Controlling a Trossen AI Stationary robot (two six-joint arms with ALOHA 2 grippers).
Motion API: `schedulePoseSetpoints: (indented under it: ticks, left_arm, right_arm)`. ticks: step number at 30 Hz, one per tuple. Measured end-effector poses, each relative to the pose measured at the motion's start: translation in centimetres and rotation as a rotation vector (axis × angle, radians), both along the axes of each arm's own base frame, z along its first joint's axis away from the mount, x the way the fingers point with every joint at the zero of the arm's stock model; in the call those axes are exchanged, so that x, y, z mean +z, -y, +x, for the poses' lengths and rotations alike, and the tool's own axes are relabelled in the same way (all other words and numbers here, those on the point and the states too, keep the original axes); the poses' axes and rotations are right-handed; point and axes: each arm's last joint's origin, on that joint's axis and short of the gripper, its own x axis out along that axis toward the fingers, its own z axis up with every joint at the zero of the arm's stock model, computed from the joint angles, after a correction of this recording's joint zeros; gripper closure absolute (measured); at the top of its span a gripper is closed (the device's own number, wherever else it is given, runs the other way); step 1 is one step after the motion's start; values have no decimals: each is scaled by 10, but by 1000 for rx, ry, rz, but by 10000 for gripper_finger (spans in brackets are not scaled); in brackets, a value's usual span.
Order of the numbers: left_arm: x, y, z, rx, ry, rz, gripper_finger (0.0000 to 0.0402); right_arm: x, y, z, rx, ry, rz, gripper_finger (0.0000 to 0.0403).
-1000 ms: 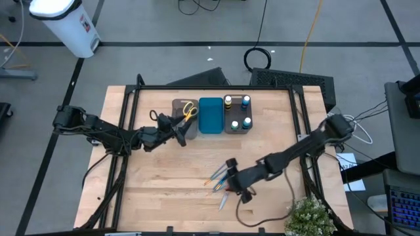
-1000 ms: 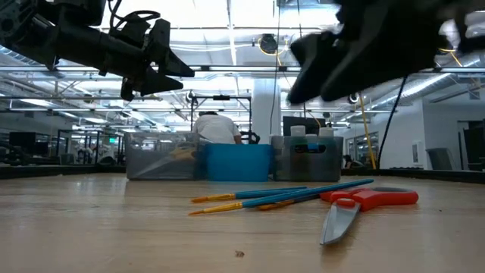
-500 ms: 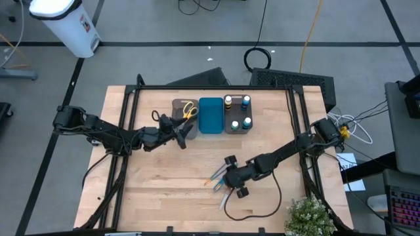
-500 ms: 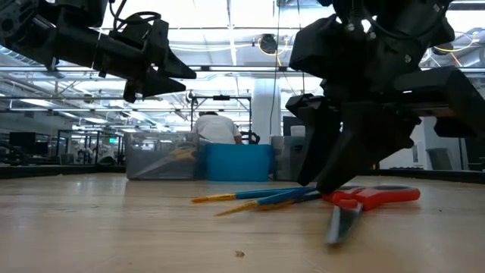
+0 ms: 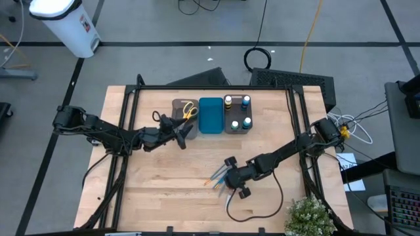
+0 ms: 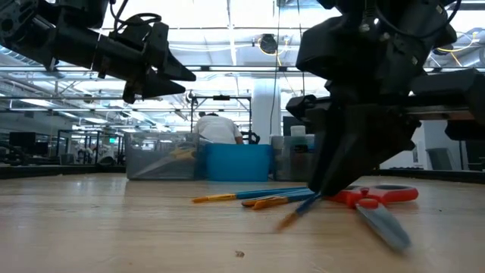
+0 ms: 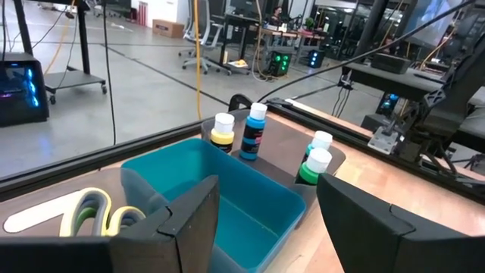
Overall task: Pick & Place Paint Supplies
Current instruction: Put the blue paint brush into the blue bin
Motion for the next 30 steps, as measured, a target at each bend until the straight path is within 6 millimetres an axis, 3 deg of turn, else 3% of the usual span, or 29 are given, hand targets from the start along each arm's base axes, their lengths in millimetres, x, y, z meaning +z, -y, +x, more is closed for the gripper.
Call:
schedulePoseSetpoints:
  ticks: [10, 21, 30]
  left_arm:
    - [-1, 0, 0, 0, -5, -2, 174]
    - [-1, 0, 0, 1, -5, -2, 174]
    - [-2, 0, 0, 2, -13, -11, 174]
  right_arm:
    - [0, 1, 1, 46, -7, 21, 374]
    - [3, -1, 1, 95, 34, 3, 292]
    - [45, 2, -2, 54, 184, 15, 263]
